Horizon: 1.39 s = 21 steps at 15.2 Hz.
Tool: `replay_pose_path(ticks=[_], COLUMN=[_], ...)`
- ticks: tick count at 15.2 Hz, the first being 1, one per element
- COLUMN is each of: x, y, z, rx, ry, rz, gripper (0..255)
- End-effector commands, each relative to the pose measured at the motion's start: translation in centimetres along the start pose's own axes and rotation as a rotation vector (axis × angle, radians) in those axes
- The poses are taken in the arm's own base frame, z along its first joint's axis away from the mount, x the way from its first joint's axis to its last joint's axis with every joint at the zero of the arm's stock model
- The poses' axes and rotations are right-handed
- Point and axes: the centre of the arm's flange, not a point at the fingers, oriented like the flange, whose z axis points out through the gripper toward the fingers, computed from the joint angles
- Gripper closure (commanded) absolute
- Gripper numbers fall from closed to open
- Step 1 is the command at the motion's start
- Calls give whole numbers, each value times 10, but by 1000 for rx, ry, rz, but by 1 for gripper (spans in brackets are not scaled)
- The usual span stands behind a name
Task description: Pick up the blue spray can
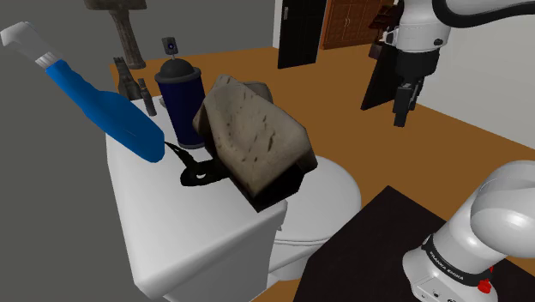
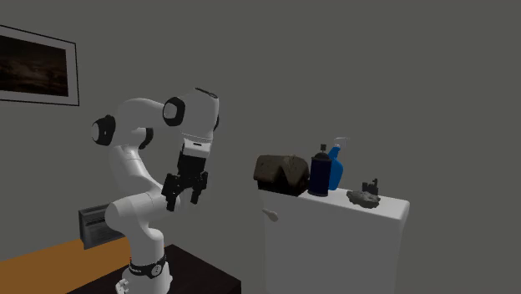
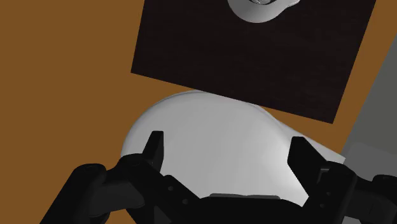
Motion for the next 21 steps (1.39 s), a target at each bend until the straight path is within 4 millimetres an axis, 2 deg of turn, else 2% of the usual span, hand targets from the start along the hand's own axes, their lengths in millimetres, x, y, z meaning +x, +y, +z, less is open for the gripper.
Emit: replay_pose_path(ticks=[1, 11, 21], x=[0, 51, 95], y=[0, -93, -186], z=[0, -33, -77], rx=[0, -15, -31], ry=[0, 242, 484], rz=[0, 30, 60], gripper=[0, 0, 0])
